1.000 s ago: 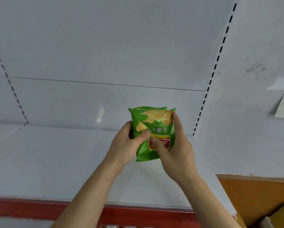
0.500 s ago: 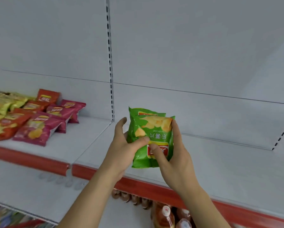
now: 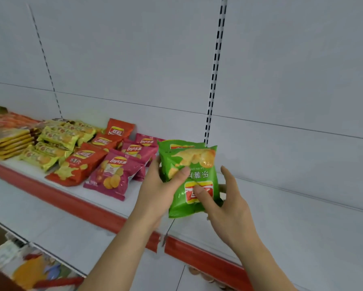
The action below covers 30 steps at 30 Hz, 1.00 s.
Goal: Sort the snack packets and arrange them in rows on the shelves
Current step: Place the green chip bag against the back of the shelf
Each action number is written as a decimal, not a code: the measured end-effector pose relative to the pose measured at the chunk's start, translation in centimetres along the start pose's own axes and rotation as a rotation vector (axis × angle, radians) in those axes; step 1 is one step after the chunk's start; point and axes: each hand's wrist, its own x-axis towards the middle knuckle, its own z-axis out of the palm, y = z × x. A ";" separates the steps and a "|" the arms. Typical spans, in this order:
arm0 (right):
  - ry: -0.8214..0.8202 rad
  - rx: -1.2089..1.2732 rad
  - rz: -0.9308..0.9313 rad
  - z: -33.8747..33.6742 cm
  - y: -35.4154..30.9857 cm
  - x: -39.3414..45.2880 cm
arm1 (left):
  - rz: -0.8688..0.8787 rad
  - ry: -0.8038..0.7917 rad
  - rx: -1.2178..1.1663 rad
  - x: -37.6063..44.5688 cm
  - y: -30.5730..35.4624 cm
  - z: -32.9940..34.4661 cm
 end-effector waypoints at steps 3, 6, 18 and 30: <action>0.051 0.084 0.155 1.7 -0.6 2.0 | -0.007 0.021 -0.084 2.4 0.1 -1.3; 0.135 0.105 0.118 2.4 -1.3 3.9 | -0.005 0.017 -0.124 4.5 0.0 -2.7; -0.092 -0.097 0.095 1.4 -6.9 5.9 | 0.040 -0.186 -0.043 10.6 1.2 -9.5; 0.329 0.177 0.200 9.7 -6.5 3.5 | 0.070 -0.192 -0.027 10.5 0.0 -9.6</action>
